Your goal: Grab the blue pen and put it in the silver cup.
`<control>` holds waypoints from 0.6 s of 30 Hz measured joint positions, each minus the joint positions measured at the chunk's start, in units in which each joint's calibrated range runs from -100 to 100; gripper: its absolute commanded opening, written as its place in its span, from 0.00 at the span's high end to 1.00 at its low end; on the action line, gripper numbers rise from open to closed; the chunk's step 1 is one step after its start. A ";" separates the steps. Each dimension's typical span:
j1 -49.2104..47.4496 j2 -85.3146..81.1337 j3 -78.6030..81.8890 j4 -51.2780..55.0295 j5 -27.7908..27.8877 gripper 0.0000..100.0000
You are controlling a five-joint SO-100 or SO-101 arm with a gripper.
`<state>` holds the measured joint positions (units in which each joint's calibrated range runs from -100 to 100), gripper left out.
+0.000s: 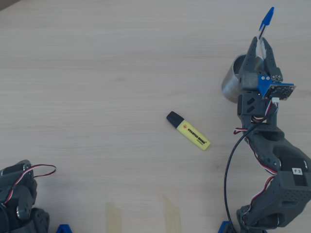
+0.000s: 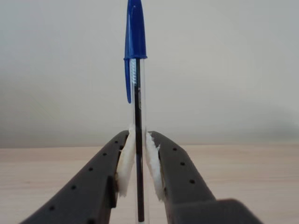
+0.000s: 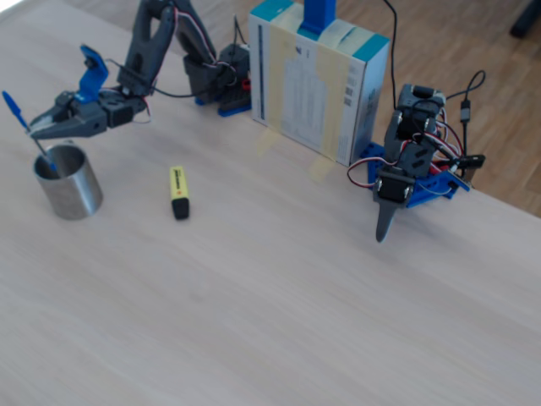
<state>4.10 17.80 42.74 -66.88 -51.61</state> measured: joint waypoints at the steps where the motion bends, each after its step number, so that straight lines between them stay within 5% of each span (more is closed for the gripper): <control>1: 0.00 0.00 0.00 0.00 0.05 0.98; 18: 2.51 0.00 5.68 0.00 0.05 0.98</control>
<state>6.61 17.80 48.42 -66.88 -51.56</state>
